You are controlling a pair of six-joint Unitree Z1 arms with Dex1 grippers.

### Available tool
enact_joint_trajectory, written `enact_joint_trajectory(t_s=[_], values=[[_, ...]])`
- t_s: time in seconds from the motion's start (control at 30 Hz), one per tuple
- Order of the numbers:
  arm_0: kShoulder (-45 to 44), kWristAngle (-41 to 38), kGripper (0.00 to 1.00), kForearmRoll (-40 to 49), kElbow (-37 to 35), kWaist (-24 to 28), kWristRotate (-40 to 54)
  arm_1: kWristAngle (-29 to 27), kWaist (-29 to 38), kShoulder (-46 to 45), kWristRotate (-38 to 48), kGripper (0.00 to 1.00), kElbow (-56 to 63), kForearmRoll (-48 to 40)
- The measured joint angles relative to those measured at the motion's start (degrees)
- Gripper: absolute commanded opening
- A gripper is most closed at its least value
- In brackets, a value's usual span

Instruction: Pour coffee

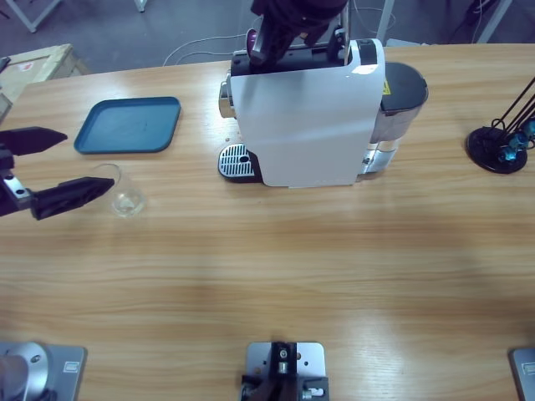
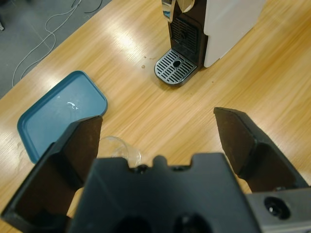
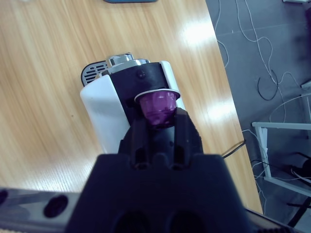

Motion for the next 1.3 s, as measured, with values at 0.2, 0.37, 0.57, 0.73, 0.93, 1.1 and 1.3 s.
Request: enact_joint_trajectory(t_s=[0.2,0.37,0.57,0.73,0.93,1.1,1.3], values=[[0.04,0.0,0.992,-0.01,0.16,0.0,0.0,0.04,0.0,0.0,0.1,0.0,0.0,0.0],[0.08,0.0,0.992,-0.05,0.2,0.0,0.0,0.91,0.0,0.0,0.35,0.0,0.07,0.01],[0.12,0.0,0.996,-0.06,0.39,0.0,0.0,1.43,0.0,0.0,0.53,0.488,0.16,0.24],[0.42,-0.01,0.996,-0.27,0.4,0.0,0.0,1.63,0.0,0.0,1.42,1.0,0.37,0.26],[0.69,-0.01,0.996,-0.51,0.41,0.0,0.0,1.49,0.1,0.0,2.57,0.896,0.65,0.02],[0.78,-0.01,0.991,-0.55,0.43,0.0,0.0,1.18,0.47,-0.07,3.11,0.0,0.19,0.0],[0.78,-0.01,0.991,-1.44,0.43,0.0,0.0,3.22,3.87,-2.38,7.49,0.0,0.15,0.4]])
